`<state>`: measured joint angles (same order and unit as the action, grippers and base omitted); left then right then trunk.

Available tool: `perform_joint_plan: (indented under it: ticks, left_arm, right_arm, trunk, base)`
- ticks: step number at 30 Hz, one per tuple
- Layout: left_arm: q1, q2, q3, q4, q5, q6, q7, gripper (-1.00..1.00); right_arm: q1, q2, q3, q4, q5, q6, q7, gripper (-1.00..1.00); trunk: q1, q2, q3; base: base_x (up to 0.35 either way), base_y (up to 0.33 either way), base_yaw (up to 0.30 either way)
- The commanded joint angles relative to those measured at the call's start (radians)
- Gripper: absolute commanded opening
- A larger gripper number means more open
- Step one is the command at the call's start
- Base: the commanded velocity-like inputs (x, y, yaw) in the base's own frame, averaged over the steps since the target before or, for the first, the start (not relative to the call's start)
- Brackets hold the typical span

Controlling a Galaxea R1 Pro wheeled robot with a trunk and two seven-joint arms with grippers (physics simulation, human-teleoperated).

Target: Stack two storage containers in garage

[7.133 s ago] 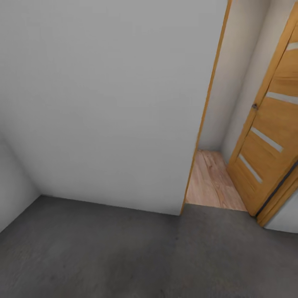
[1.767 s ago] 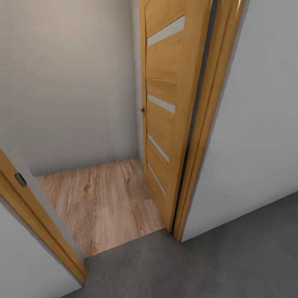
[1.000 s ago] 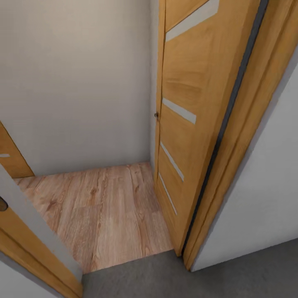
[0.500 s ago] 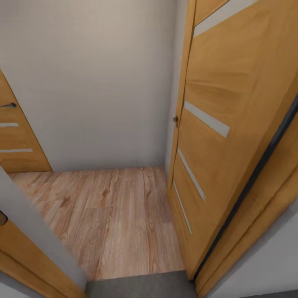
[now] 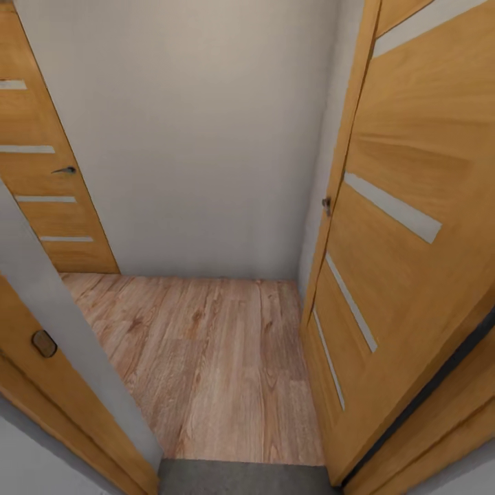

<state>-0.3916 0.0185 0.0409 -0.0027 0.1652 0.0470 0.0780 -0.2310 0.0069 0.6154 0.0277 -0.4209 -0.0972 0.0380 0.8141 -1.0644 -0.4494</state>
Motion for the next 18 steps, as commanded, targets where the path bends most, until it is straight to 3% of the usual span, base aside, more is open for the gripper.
perform_joint_plan:
  ticks: [1,6,18]
  left_arm:
    - [-0.001,0.000,0.004,0.000,0.005,0.004,0.002,1.00]
    - [-0.001,0.000,0.002,0.000,0.004,0.005,0.001,1.00]
    - [-0.001,0.000,0.002,0.000,0.003,0.004,0.001,1.00]
  right_arm:
    - [-0.001,0.000,0.007,0.003,-0.010,-0.006,0.004,1.00]
    - [-0.001,-0.001,0.007,0.003,-0.010,-0.006,0.005,1.00]
    - [-0.001,-0.001,0.007,0.003,-0.010,-0.006,0.005,1.00]
  trunk:
    - [0.000,-0.001,-0.001]
    - [0.000,-0.001,-0.001]
    - [0.000,-0.001,-0.001]
  base:
    - [0.000,0.000,0.177]
    - [0.111,0.000,0.052]
    - [0.309,0.000,0.003]
